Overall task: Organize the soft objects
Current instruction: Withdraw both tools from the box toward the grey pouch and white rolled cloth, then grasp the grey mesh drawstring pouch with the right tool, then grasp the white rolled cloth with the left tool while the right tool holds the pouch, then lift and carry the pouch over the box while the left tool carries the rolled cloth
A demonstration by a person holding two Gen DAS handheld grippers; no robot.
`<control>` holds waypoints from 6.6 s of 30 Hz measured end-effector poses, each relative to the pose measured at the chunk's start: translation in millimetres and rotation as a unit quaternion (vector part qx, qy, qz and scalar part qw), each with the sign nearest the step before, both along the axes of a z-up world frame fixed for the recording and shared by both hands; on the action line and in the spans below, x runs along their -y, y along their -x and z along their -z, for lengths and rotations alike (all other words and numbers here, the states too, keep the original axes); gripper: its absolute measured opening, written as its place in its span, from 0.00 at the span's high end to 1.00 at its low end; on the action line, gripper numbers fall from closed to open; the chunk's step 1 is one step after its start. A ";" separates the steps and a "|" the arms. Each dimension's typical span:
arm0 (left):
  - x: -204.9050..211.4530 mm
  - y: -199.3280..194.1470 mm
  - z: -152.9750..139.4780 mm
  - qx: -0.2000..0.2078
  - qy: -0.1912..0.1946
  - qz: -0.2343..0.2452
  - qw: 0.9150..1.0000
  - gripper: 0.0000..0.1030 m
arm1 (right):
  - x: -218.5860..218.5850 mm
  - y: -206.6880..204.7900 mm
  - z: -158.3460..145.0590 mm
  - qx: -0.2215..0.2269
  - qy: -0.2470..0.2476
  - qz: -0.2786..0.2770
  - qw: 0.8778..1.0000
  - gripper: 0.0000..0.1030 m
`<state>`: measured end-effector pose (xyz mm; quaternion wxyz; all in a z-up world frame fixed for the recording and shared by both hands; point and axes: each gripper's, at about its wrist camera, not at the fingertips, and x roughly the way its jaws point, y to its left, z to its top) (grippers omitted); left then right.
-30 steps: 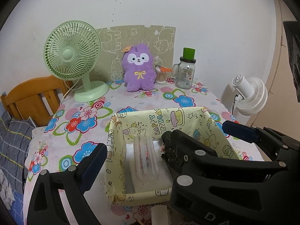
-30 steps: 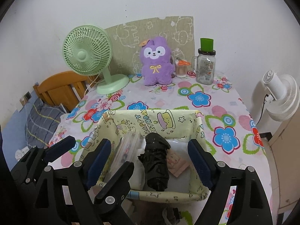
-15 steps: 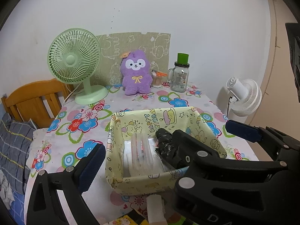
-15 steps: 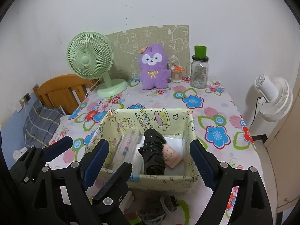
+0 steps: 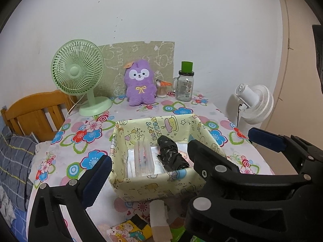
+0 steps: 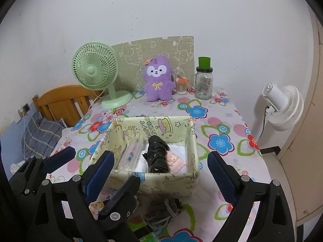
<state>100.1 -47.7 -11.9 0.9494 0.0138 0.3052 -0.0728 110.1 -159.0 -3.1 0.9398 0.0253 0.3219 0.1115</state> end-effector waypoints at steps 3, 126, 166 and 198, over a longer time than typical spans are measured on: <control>1.8 6.2 -0.3 0.002 0.001 0.003 1.000 0.00 | 2.1 6.7 -0.9 0.004 0.004 0.002 1.000 0.07; 3.0 -15.0 124.0 -0.103 -0.024 -0.005 0.994 0.36 | 13.0 -11.9 128.1 -0.096 -0.012 0.017 0.995 0.43; 7.9 7.4 71.7 -0.054 -0.001 0.007 0.999 0.77 | 11.5 13.7 78.5 -0.041 -0.016 0.011 0.999 0.42; 9.5 15.9 14.8 -0.010 -0.002 0.007 1.000 0.77 | 6.5 18.7 17.9 -0.001 -0.015 0.006 1.000 0.42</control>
